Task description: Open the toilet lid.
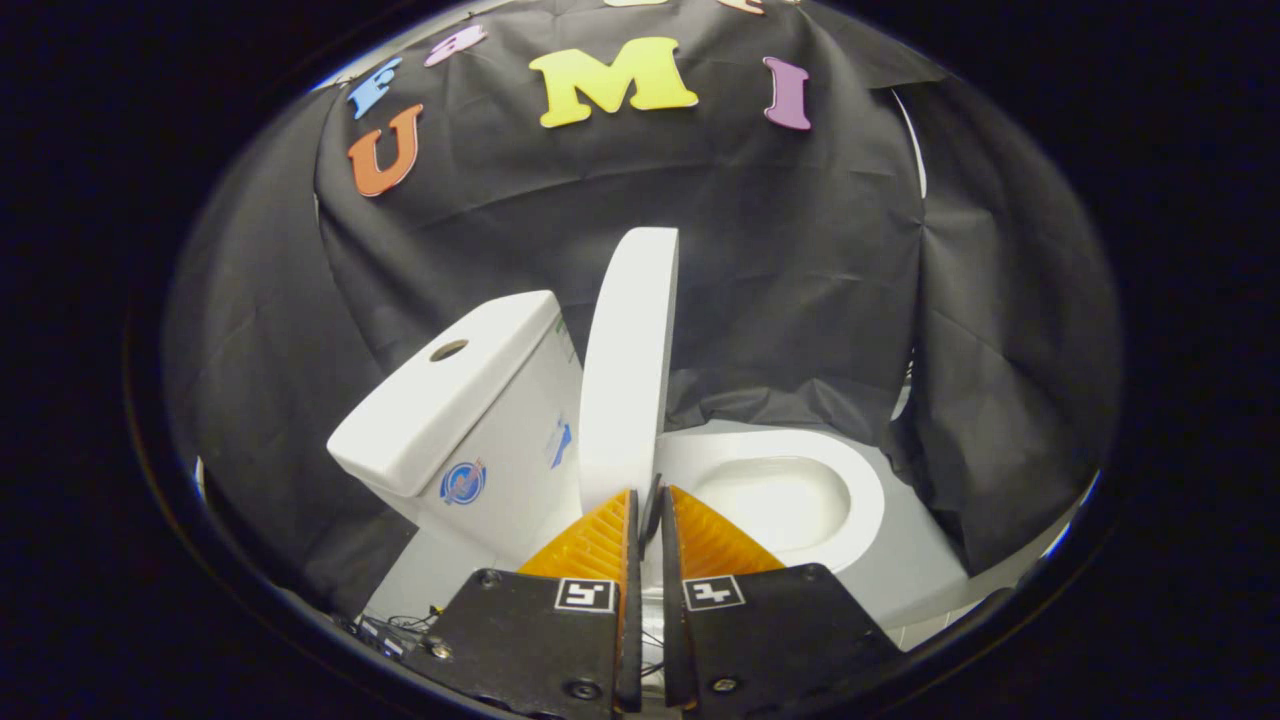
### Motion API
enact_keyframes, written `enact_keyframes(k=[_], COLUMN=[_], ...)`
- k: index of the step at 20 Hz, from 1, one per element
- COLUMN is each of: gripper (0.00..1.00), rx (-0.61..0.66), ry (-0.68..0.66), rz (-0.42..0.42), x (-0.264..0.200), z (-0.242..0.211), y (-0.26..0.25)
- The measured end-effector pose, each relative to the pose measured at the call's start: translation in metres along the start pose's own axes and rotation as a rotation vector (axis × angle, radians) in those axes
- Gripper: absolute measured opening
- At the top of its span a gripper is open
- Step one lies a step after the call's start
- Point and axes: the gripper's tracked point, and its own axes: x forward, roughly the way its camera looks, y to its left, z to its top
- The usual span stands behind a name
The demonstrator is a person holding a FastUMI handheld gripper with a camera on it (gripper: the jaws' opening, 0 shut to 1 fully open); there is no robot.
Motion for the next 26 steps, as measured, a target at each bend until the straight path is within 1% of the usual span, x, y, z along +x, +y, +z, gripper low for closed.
enact_keyframes(k=[16,26], gripper=[0.16,0.17], rx=[-0.098,-0.13], ry=[-0.01,0.0], rz=[0.034,0.061], x=[0.004,0.005], z=[0.001,-0.001], y=[0.007,0.014])
